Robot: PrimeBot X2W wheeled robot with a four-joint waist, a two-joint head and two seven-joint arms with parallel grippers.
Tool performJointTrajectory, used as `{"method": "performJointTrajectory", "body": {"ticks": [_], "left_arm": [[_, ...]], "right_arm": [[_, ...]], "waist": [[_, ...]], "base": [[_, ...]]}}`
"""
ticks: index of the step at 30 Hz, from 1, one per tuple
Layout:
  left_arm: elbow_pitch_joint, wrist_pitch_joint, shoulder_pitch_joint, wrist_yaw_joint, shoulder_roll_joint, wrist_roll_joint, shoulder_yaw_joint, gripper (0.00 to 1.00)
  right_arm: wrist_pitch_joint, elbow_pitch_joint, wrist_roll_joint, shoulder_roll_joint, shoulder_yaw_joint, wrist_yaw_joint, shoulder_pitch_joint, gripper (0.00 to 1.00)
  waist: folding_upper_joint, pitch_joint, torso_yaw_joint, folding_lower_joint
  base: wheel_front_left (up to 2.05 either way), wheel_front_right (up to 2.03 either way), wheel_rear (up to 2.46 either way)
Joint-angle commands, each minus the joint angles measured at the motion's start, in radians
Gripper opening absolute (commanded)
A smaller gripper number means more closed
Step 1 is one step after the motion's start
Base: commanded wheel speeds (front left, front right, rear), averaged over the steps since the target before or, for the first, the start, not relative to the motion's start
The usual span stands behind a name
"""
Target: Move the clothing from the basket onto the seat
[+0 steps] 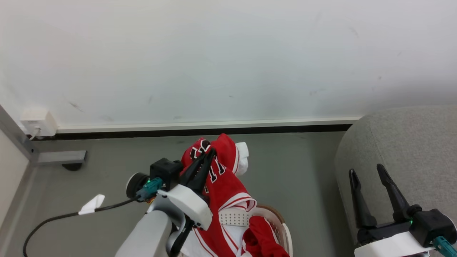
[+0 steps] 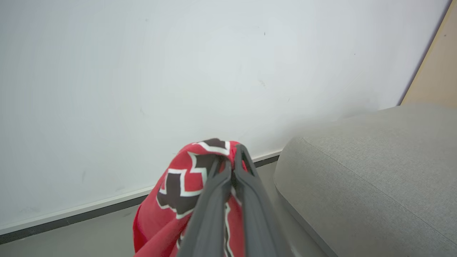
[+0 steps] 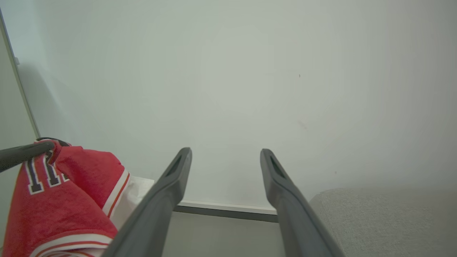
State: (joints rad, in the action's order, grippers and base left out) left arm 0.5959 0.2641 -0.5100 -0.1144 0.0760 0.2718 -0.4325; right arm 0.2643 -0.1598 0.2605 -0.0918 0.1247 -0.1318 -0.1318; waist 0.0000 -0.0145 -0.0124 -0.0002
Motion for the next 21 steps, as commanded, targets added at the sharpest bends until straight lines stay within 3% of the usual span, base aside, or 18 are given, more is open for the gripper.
{"method": "performJointTrajectory", "body": {"ticks": [1,21], "left_arm": [[-0.02,0.001,0.009,0.002,-0.002,0.006,0.003,0.0],[-0.273,-0.076,0.017,0.006,0.024,0.066,0.005,0.0]], "right_arm": [[0.0,-0.002,0.013,0.001,0.006,0.002,0.018,1.0],[0.0,-0.016,0.025,0.01,0.088,0.002,0.023,1.0]], "waist": [[0.0,0.023,0.025,0.0002],[0.0,0.054,0.068,0.0002]], "base": [[0.0,0.0,0.0],[0.0,0.0,0.0]]}}
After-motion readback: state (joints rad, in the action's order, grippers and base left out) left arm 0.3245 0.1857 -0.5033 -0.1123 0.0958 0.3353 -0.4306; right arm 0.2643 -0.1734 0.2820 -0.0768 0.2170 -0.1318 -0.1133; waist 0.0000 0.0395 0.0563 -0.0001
